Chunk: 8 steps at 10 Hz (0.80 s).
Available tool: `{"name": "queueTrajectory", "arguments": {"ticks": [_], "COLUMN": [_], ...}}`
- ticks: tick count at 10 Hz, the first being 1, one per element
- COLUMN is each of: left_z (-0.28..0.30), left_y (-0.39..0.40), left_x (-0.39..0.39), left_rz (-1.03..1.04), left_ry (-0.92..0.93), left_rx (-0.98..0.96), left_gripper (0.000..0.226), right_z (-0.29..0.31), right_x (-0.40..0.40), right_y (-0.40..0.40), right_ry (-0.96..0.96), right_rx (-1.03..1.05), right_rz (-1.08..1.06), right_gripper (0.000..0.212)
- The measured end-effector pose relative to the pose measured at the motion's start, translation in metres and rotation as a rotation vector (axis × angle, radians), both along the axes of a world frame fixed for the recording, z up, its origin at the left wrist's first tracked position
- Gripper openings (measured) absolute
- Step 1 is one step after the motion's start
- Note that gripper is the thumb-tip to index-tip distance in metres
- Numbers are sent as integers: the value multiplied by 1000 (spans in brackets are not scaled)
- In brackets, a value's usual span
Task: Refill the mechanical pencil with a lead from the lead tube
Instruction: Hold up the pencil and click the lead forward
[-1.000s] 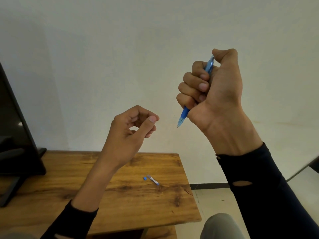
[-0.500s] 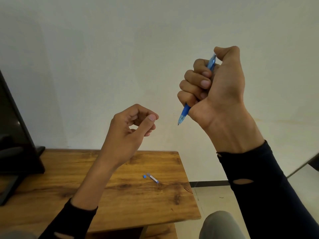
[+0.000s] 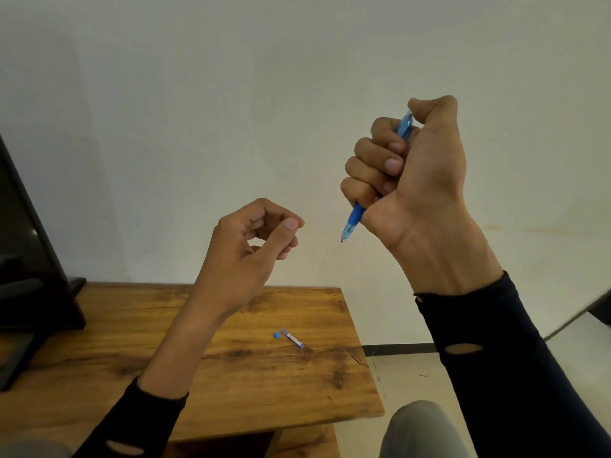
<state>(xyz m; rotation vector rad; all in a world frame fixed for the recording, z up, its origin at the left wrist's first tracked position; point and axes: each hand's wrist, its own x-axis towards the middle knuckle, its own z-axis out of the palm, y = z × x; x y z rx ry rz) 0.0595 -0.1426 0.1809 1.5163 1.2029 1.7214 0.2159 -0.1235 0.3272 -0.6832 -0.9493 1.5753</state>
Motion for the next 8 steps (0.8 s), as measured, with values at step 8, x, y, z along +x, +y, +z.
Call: {"name": "queueTrajectory", "arguments": {"ticks": [8], "left_z": [-5], "left_y": [4], "left_x": [2], "left_rz": [-16], "left_ry": [-10], "left_rx": [-10], "left_gripper": [11], "right_z": [-3], "right_x": [1], "right_y": [4], "right_ry": [1], "right_rx": [-13], "right_rz": [-12], "right_gripper": [53]}}
